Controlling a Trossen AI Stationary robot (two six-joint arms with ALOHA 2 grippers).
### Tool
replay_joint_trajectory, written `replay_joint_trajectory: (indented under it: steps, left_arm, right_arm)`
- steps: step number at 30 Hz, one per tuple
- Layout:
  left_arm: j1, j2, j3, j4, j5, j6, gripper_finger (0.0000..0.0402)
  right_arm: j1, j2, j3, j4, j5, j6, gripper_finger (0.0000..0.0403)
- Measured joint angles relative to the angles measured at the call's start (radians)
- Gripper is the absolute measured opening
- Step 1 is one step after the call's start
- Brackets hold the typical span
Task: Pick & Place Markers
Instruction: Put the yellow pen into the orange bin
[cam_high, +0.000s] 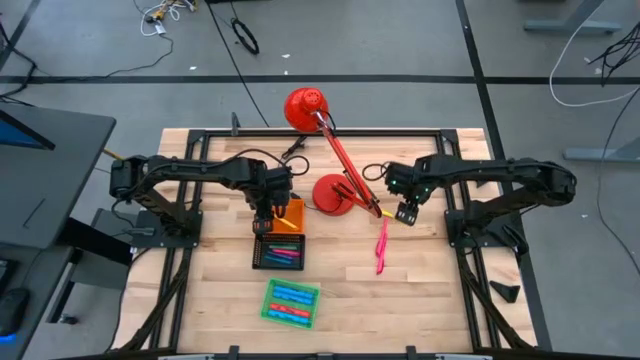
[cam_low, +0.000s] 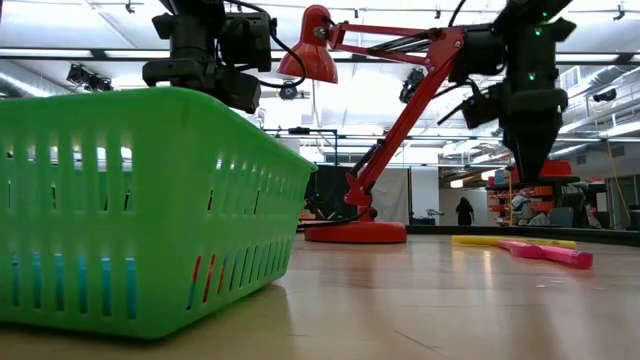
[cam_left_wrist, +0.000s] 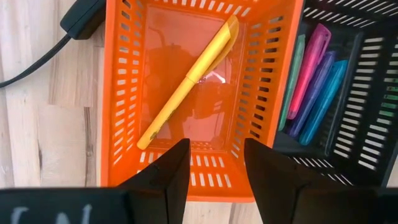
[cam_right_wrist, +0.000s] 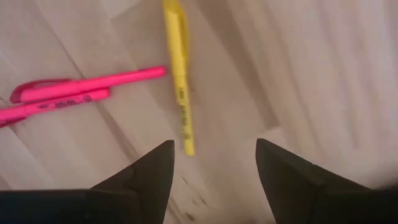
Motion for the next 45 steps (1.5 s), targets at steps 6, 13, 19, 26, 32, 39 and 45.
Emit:
replay_joint_trajectory:
  steps: [6,13,19,26,32,39,45]
  left_arm:
    - [0.000,0.000,0.000,0.000,0.000,0.000,0.0158]
    - [0.000,0.000,0.001,0.000,0.000,0.001,0.0158]
    - [0.000,0.000,0.001,0.000,0.000,0.001,0.0158]
    - [0.000,0.000,0.001,-0.007,0.001,0.000,0.0158]
    - [0.000,0.000,0.001,-0.020,0.001,0.000,0.0158]
    - [0.000,0.000,0.001,-0.020,0.001,0.001,0.0158]
    - [0.000,0.000,0.001,-0.020,0.000,0.008,0.0158]
  right_arm:
    - [0.029,0.000,-0.107,0.126,-0.014,0.019,0.0224]
    - [0.067,0.042,-0.188,0.219,-0.013,0.021,0.0217]
    - [0.087,0.117,-0.228,0.321,0.001,0.021,0.0217]
    - [0.087,0.174,-0.244,0.355,0.012,0.020,0.0209]
    - [0.087,0.174,-0.245,0.357,-0.015,0.019,0.0143]
    - [0.088,0.174,-0.246,0.358,-0.050,0.097,0.0023]
    - [0.088,0.139,-0.240,0.330,-0.055,0.213,0.0017]
